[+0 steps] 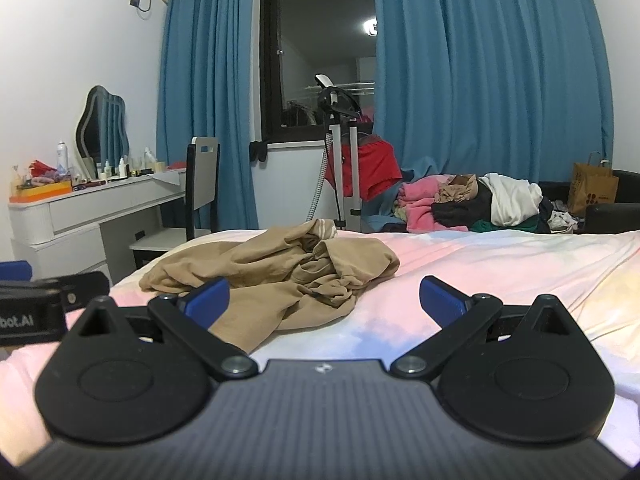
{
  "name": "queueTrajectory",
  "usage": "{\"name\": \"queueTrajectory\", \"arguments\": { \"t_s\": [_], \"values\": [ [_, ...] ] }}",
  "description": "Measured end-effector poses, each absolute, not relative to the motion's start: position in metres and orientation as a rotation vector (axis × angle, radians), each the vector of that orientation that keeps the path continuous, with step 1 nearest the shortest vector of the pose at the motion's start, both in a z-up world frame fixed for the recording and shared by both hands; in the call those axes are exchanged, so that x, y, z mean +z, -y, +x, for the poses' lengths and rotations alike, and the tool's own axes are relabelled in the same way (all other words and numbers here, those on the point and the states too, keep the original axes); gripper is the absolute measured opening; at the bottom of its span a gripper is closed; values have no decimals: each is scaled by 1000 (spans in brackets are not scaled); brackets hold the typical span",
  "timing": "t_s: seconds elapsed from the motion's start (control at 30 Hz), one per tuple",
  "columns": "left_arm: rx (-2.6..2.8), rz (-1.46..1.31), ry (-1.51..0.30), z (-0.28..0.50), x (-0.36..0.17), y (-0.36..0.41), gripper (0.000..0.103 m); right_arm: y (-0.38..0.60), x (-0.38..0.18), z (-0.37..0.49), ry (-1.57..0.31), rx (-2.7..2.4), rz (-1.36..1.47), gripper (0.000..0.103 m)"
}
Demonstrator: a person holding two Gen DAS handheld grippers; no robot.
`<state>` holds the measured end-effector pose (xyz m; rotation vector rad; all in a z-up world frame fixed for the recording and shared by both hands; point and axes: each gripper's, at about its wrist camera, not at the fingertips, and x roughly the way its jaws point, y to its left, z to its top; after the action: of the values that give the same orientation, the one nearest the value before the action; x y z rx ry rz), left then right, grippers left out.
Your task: Fold clothes
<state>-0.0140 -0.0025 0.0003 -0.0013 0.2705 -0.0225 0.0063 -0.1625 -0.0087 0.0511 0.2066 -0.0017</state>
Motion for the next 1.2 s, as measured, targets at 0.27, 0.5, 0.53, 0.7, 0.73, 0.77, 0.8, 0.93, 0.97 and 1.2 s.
{"name": "queueTrajectory", "arguments": {
  "t_s": [0.27, 0.5, 0.53, 0.7, 0.73, 0.77, 0.8, 0.93, 0.97, 1.2],
  "values": [
    [-24, 17, -274, -13, -1, 7, 103, 162, -12, 8, -236, -14, 61, 30],
    [-34, 19, -271, -11, -3, 6, 103, 170, -11, 5, -193, -27, 109, 103],
    [-36, 19, -271, -12, -3, 6, 103, 172, -10, 5, -199, -25, 112, 103],
    [-57, 11, -285, -8, -6, 4, 103, 171, -5, 2, -191, -39, 103, 103],
    [-63, 8, -290, -6, -7, 4, 103, 170, -4, 1, -186, -46, 95, 103],
    [-69, 3, -298, -3, -8, 3, 103, 169, -2, 0, -180, -57, 84, 103],
    [-73, 2, -307, 4, -9, 4, 103, 169, -1, -1, -173, -63, 77, 103],
    [-84, 28, -344, 46, -11, 14, 103, 174, 4, -1, -156, -46, 79, 103],
    [-95, 36, -354, 62, -11, 18, 102, 176, 4, 0, -154, -51, 85, 103],
    [-198, 125, -403, 185, -30, 57, 94, 199, 2, 16, -151, -98, 170, 102]
  ]
}}
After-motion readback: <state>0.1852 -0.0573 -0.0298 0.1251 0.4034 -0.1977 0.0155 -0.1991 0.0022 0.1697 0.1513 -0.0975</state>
